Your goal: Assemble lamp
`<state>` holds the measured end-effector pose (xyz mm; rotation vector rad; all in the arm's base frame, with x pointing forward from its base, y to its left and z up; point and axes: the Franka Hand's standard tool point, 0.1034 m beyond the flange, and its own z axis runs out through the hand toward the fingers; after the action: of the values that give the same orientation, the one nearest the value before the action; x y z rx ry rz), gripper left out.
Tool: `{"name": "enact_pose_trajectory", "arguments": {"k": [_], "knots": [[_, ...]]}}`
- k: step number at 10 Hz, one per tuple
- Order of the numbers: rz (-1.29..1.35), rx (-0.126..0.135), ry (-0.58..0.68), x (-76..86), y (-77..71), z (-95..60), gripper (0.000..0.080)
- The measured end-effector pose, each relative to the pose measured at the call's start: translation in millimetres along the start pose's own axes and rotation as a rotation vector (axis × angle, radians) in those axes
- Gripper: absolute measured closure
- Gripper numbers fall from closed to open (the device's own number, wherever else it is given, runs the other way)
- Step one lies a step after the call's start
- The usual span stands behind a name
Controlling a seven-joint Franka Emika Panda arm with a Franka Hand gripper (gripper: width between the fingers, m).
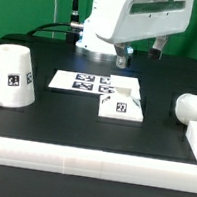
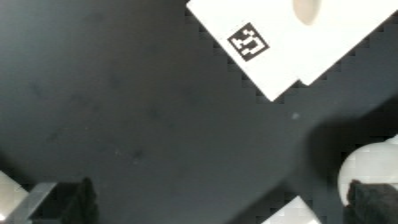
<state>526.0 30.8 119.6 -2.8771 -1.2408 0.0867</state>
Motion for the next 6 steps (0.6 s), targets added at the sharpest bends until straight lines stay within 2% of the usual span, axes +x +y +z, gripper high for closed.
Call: {"name": "enact_pose_trajectory", "arguments": {"k": [3,4,6], "knots": [[0.164,0.004,0.002,-0.1,-0.7,0.5,0.01],[0.258,0.006,0.009,-7.0,1.1,2.1,0.01],[0.446,0.04,-0.003,-35.1,-7.8,16.9,0.01]]}}
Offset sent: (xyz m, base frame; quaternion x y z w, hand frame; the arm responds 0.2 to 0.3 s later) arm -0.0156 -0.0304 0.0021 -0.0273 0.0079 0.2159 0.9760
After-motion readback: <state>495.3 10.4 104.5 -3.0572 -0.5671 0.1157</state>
